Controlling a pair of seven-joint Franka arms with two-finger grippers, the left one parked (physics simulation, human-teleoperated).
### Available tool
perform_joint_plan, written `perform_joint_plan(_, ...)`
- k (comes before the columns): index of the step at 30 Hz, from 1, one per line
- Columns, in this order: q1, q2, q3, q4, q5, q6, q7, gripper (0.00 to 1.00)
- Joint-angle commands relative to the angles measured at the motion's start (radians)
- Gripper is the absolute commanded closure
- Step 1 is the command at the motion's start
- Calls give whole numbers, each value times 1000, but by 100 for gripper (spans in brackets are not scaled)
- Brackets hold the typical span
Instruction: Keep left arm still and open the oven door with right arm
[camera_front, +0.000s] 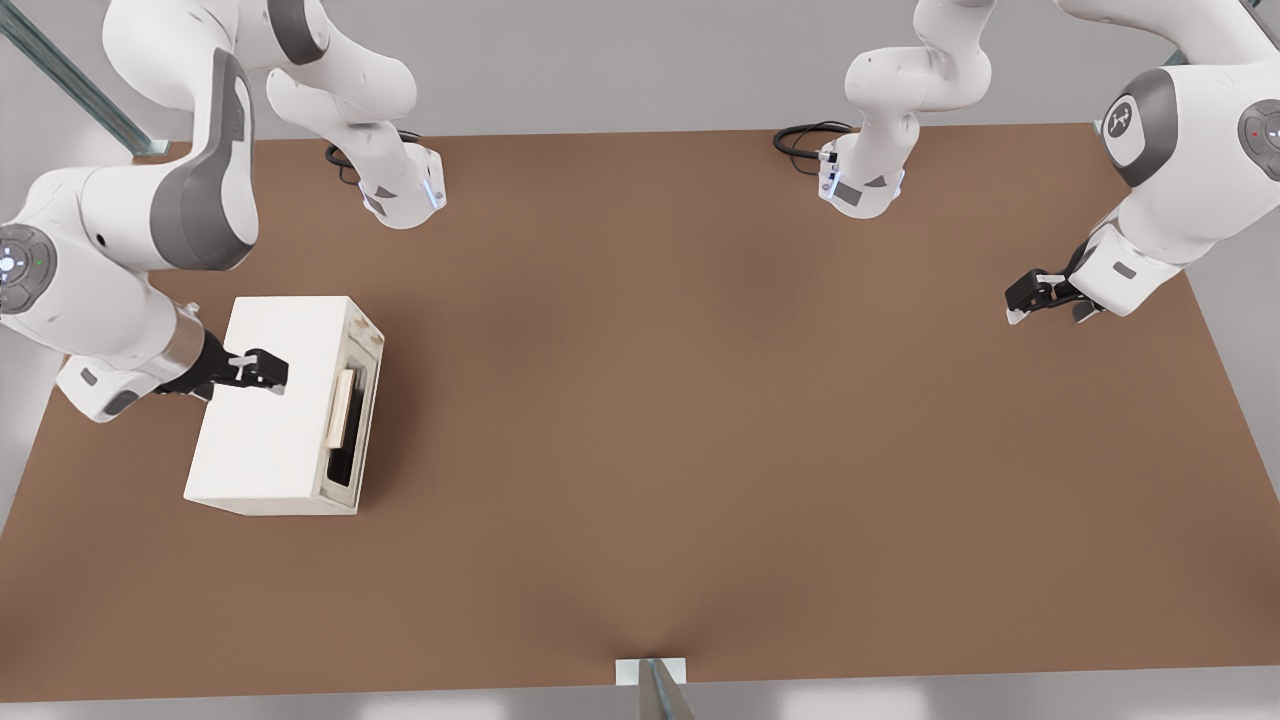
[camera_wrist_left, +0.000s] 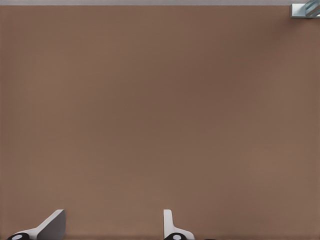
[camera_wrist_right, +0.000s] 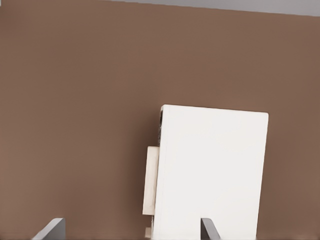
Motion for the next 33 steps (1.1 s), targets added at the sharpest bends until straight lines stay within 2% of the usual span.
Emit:
perform_joint_plan(1,1,0,0,1,-3,-31,-46,0)
perform_joint_plan(2,3,7,0,-4,-53,-40,-49,0)
perform_joint_plan(5,180,98,14,-34,-519,-61,-41,0)
perform_joint_plan(6,223,107,14,-70,-625,-61,-17,0)
perform_joint_plan(7,237,113,14,-80,-645,-54,65,0)
perform_joint_plan(8,250,112,15,-137,-650,-19,149,4)
perform_joint_plan(9,250,109,15,-168,-650,4,187,31)
perform_joint_plan(10,251,80,20,-266,-650,75,278,47)
perform_joint_plan(11,250,73,34,-312,-674,116,353,56)
perform_joint_plan(12,250,73,37,-355,-676,169,404,73)
perform_joint_plan(13,246,72,37,-383,-676,202,427,80)
perform_joint_plan(15,243,57,37,-458,-691,253,477,84)
perform_joint_plan(18,231,32,37,-545,-699,336,568,84)
perform_joint_plan(21,231,33,37,-574,-699,367,629,94)
perform_joint_plan(23,231,33,38,-579,-699,371,664,96)
perform_joint_plan(33,194,33,42,-662,-748,472,818,96)
